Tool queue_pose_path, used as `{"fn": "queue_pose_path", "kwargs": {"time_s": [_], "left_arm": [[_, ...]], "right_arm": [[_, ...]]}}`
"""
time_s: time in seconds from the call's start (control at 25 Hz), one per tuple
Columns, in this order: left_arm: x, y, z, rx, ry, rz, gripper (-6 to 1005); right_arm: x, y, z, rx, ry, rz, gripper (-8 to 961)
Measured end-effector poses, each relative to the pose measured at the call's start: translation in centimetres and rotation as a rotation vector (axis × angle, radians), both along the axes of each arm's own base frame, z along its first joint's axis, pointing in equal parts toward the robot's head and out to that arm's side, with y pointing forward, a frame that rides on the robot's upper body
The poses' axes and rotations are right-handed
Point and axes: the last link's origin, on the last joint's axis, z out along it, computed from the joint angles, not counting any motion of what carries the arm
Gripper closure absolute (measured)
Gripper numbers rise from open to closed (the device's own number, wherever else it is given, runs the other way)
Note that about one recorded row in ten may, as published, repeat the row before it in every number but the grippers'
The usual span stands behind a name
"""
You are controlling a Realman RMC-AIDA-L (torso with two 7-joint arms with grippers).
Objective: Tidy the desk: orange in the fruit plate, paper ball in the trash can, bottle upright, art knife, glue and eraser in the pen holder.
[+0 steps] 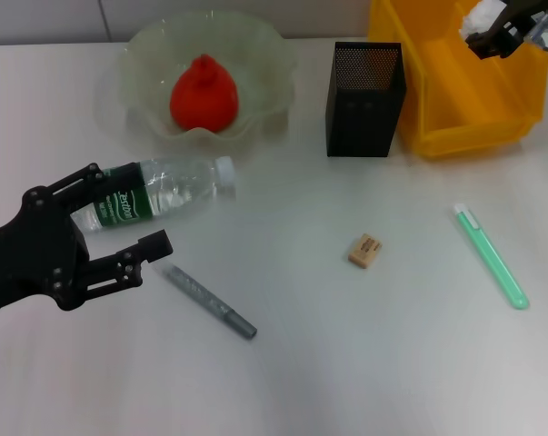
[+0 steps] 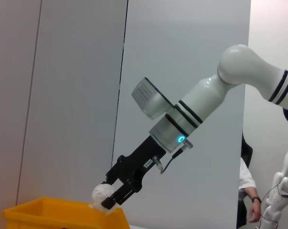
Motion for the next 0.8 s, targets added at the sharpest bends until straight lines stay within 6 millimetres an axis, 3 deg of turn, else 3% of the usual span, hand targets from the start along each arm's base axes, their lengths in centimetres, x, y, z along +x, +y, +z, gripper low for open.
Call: {"fn": "queue_pose_path", "kwargs": {"time_s": [0.28,0.48,0.6,0.8], "left_arm": [[0.0,-0.1,-0.1,0.0,-0.004,0.007,174],[-0.1,0.0,-0.1,0.001,-0.004,0.009,174],[0.0,0.1,0.0,0.001,0.002,0.004,174],[0.0,0.2,0.0,0.002,0.012,-0.006,174]], "right_arm": [[1.2,0.5,-0.4,0.03,0.007,0.012,405],[1.6,0.3,-0.3,0.047,0.018,0.014,220],[1.2,-0.3,0.1,0.043,0.026,0.004,112],[-0.8,-2.9,0.8,-0.037,0.03,-0.08,112]]}}
